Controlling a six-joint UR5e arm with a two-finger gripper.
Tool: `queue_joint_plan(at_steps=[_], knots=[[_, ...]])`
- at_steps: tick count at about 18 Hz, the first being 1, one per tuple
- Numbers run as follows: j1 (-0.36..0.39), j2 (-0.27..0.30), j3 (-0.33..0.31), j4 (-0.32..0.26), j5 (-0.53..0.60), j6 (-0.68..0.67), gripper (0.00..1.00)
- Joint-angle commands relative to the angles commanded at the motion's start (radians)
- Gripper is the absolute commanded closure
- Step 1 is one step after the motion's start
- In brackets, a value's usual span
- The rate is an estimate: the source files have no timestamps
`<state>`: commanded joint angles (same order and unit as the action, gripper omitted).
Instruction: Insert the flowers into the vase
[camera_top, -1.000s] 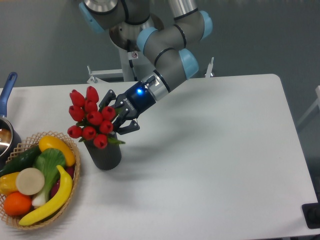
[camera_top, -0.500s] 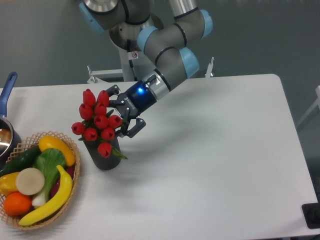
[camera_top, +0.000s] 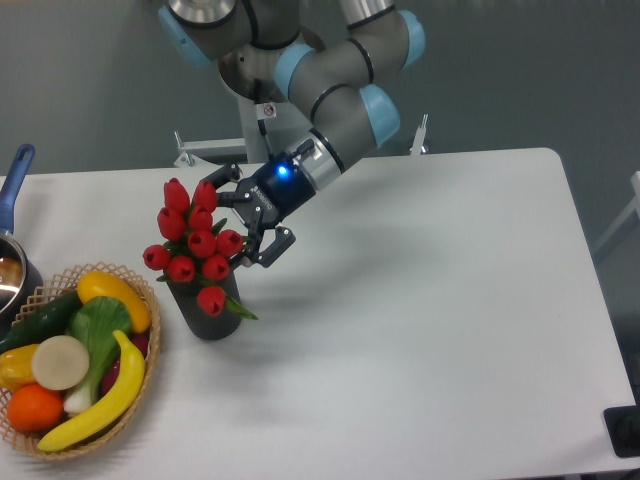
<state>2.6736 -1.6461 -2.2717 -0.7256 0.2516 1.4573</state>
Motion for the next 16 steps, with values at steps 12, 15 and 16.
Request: queue_joint_plan(at_steps=[12, 15, 16], knots=[[0.17, 0.158, -0.035, -0.006, 0.262, -0.032, 0.0], [0.198, 0.178, -0.016, -0.005, 0.409, -0.043, 0.0], [0.198, 0.178, 0.009, -0.006, 0.473, -0.044, 0.0]])
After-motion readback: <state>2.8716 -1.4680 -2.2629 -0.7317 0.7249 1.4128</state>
